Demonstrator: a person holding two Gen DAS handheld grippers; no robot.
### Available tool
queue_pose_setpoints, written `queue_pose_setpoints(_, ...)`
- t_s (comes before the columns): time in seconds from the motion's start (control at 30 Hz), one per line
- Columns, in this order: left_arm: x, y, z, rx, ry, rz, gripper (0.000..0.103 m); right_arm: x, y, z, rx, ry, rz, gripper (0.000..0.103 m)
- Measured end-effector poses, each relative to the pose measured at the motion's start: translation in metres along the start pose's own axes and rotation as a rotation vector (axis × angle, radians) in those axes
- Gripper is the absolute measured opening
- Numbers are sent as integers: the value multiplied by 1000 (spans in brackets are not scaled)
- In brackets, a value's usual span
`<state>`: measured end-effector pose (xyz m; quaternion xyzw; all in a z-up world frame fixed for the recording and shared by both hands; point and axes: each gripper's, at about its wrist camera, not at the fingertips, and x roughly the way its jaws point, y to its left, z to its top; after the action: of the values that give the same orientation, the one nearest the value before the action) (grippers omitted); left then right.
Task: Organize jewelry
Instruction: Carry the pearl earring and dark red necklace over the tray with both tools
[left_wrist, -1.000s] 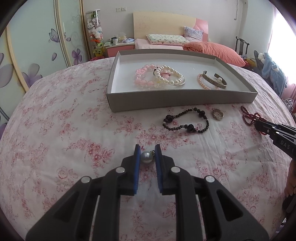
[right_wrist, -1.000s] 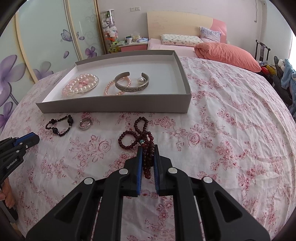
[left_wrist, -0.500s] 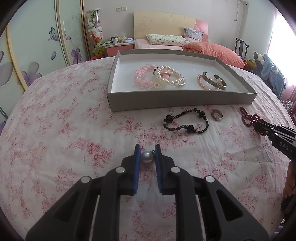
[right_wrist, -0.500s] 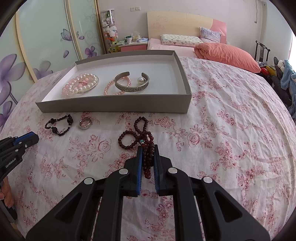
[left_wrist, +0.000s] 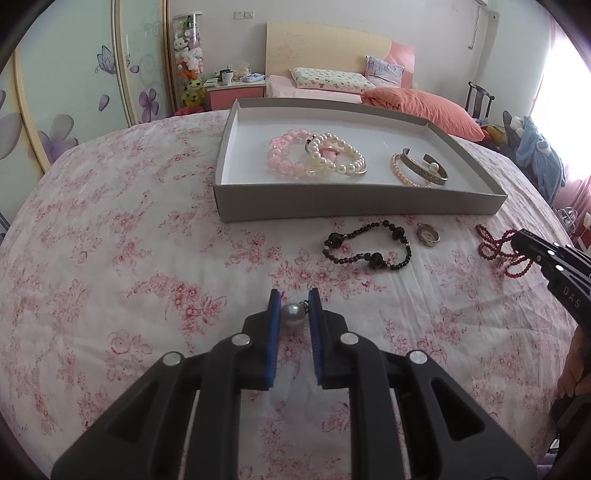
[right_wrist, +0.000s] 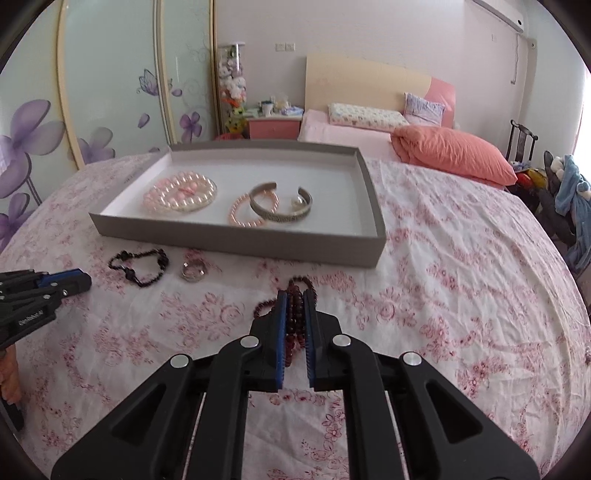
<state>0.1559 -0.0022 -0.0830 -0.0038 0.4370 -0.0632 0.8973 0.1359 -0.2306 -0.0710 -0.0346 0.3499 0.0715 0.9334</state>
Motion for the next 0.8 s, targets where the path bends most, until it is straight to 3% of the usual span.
queue_pose_setpoints(0.8, -59, -17, 26, 51, -277, 68, 16, -51, 16, 45, -2, -245, 36, 9)
